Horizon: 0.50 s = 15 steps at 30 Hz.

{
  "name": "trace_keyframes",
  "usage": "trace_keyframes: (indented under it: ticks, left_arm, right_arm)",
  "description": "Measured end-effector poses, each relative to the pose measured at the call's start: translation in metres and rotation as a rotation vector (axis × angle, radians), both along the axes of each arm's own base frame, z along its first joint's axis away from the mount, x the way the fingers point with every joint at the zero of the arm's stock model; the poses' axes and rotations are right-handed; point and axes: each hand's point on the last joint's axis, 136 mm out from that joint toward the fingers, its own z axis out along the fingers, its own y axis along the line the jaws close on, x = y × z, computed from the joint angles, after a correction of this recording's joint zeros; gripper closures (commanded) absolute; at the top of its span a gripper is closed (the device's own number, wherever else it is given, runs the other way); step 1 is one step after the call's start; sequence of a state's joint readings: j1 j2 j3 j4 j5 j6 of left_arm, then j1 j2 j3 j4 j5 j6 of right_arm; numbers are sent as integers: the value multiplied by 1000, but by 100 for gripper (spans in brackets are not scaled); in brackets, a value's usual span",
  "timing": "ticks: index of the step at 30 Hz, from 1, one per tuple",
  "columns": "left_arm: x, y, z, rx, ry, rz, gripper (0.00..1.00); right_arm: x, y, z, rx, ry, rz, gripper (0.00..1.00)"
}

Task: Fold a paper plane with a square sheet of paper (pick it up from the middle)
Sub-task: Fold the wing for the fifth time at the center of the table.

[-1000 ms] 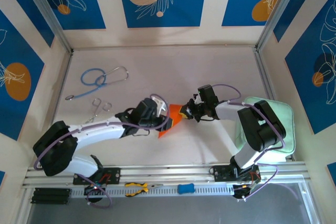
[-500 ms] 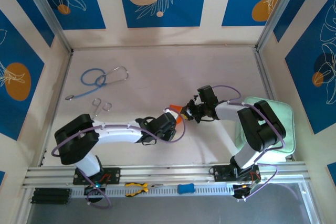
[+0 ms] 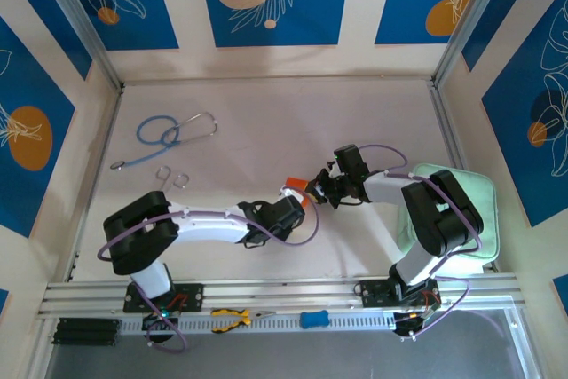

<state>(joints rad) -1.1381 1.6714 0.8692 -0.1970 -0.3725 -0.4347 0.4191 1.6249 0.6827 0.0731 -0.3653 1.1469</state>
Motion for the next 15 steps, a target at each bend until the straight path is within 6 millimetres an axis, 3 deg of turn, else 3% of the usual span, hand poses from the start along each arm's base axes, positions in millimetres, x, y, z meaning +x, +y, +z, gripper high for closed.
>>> trace_keyframes:
  ticks: [10,15]
  left_arm:
    - [1,0,0,28,-23,-12,70]
    - [1,1,-1,38,-26,-14,69]
  right_arm:
    - [2,1,6,5,-12,0,93]
    - [1,0,6,5,-12,0,93]
